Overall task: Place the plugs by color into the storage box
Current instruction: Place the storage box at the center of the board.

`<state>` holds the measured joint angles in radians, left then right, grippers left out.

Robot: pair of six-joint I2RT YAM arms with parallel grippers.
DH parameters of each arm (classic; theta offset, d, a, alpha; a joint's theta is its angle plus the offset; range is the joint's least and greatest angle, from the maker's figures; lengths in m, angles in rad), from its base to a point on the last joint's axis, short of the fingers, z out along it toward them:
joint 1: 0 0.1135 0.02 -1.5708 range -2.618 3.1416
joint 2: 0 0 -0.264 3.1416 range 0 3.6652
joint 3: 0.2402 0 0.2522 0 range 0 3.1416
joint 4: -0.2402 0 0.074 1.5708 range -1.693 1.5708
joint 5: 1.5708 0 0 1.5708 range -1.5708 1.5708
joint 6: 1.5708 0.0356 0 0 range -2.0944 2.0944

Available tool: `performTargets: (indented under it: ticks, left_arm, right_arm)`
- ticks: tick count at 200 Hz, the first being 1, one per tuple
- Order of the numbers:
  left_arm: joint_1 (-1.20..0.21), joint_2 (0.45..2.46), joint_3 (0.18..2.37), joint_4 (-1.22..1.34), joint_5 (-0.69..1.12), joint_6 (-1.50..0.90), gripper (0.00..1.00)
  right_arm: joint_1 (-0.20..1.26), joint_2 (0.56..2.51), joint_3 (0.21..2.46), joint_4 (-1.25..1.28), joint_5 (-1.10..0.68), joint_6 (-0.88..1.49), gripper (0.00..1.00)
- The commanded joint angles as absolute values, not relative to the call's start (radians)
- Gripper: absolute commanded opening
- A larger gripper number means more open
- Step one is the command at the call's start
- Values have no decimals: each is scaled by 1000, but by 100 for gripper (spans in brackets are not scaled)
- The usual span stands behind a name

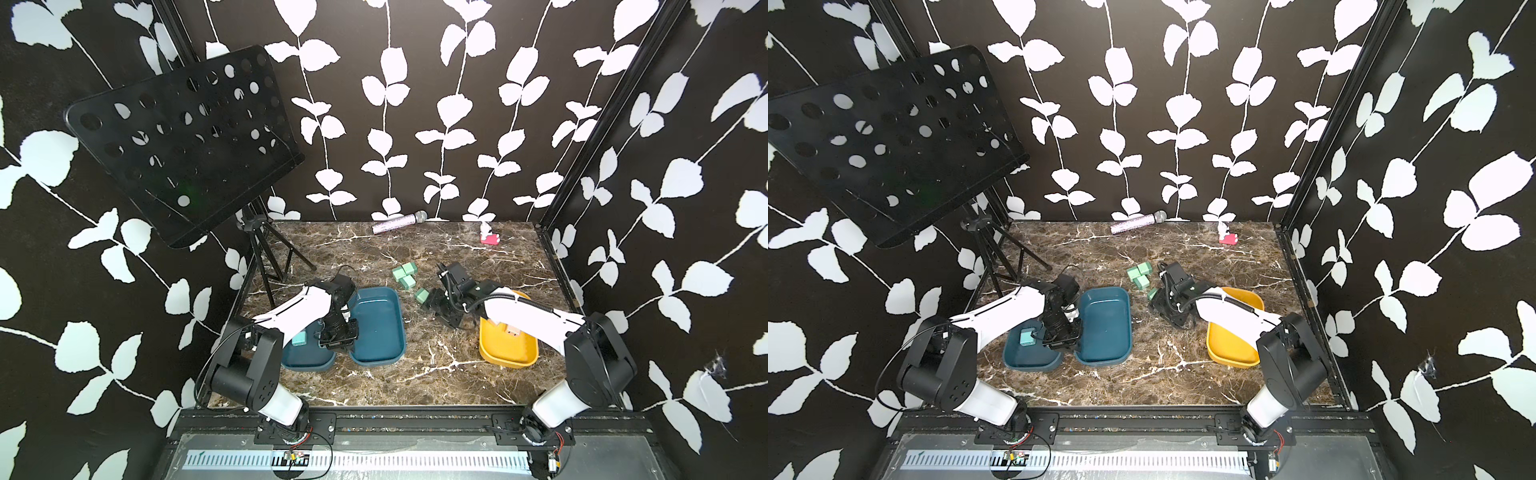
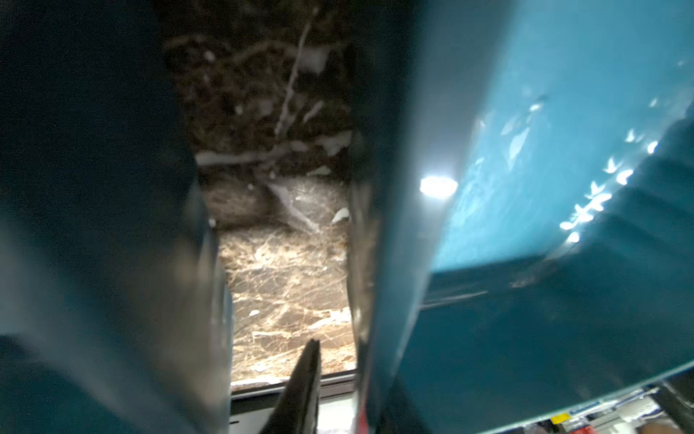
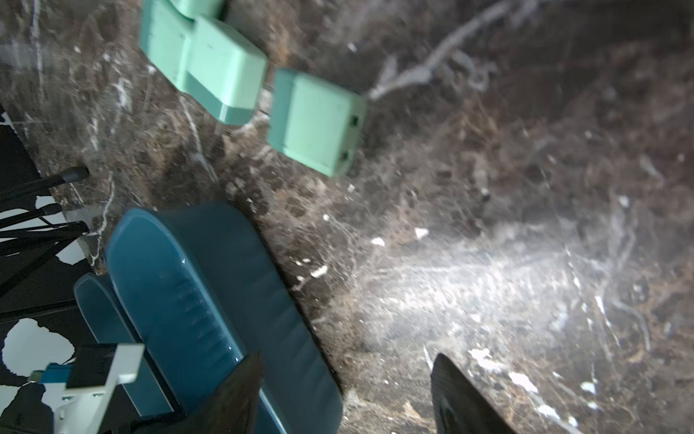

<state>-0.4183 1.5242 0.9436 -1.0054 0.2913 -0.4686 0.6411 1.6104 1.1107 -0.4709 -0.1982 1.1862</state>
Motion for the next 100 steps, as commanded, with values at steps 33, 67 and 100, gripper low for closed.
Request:
performTargets:
  ticks: [33, 67, 100]
  left_arm:
    - [-422, 1414, 1071, -1126, 273, -422, 44]
    - [-415, 1394, 1212, -1167, 233, -420, 46]
    - [-380, 1372, 1232, -1175, 234, -425, 46]
  right_arm:
    - [606, 1852, 1499, -753, -123, 862, 71]
    - [585, 1989, 1706, -885, -97, 675, 72]
    - [565, 2054, 1757, -900, -136, 563, 72]
